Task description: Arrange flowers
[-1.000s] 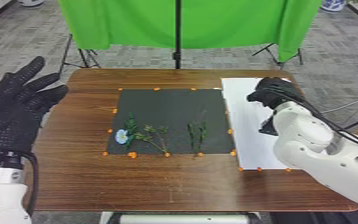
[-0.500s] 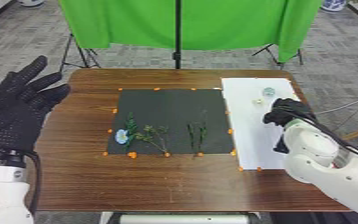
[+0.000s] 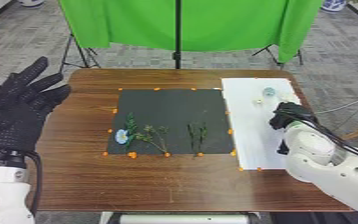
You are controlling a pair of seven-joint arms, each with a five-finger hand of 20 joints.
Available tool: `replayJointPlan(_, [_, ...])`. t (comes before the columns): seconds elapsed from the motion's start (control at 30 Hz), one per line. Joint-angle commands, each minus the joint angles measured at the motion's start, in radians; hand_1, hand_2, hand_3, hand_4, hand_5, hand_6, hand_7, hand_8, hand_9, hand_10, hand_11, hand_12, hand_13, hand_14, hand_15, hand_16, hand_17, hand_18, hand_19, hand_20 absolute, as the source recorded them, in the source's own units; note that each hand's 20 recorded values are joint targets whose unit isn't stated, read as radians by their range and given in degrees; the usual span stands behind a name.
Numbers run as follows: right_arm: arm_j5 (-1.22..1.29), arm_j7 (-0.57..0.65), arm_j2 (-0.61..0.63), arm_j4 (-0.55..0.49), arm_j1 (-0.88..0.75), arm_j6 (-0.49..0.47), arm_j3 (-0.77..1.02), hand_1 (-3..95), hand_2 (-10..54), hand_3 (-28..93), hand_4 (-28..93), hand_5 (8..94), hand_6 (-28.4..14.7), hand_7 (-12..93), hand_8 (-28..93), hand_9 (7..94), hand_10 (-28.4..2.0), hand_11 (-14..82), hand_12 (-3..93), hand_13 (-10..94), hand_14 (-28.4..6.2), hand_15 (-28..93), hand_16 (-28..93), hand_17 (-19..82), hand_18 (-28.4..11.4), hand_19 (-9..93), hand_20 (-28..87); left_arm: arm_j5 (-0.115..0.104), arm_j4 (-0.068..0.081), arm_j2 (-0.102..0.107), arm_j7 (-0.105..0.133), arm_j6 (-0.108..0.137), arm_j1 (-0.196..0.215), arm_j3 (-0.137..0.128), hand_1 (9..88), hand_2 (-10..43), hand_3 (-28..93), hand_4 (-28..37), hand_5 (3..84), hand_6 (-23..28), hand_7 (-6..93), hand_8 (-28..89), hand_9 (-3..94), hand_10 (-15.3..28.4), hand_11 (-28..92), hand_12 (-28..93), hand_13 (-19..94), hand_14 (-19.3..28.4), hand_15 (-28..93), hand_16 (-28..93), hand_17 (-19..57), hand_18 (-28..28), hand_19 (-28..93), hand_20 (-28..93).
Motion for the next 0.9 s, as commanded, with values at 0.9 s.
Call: replayJointPlan(0.9, [-0.221,0.029,-0.041,-0.049,0.155,0.319,-0.192,56.7,-9.5,76,-28,74.1,1.4,42,-1,89.8,-5.5,16.2,37.3,77,-2.6,55,28,35,-19.7,93,20,0.014,-0.001,-0.011,-0.031,-0.023,0.021,-0.01,19.9,9.3,76,-28.3,34.5,8.9,12.4,-8,29.9,19.8,27,11,24,28.2,58,-11,-7.2,25.7,59,18])
